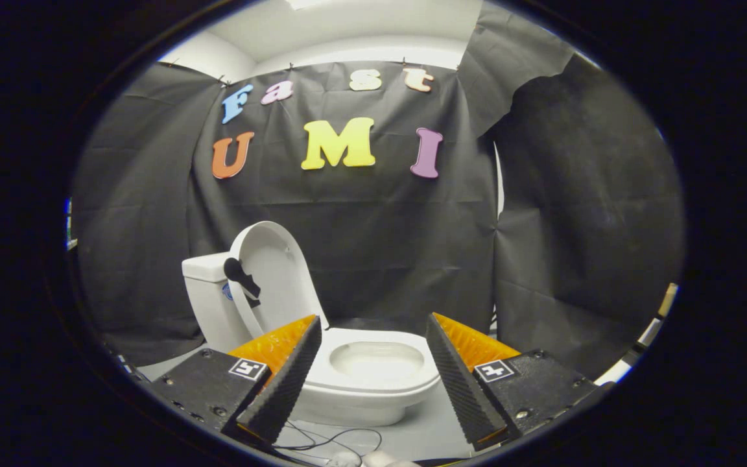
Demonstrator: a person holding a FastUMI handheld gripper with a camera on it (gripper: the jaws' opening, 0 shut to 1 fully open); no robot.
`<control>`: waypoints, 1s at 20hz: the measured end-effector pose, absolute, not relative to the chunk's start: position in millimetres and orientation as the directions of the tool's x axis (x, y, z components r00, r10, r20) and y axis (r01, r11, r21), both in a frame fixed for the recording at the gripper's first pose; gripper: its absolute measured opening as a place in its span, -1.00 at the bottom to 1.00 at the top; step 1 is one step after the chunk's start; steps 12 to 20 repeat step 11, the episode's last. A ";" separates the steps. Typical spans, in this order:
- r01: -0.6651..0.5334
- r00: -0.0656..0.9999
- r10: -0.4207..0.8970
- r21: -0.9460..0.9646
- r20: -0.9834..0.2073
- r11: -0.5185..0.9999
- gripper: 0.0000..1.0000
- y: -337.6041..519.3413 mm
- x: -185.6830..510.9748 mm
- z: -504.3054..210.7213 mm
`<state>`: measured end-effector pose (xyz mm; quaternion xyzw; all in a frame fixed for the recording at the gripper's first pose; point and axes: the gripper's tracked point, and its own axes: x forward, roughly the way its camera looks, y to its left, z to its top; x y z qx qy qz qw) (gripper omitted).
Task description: Open the toilet lid.
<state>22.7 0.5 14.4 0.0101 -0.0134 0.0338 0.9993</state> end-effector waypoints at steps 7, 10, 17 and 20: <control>-0.067 0.998 0.067 0.040 0.006 0.997 1.00 -2.6 22.6 9.9; -0.062 0.998 0.062 0.038 0.004 0.997 1.00 -4.1 22.8 11.1; -0.061 0.998 0.061 0.038 0.005 0.997 1.00 -5.5 24.1 10.7; -0.061 0.998 0.061 0.038 0.005 0.997 1.00 -5.5 24.1 10.7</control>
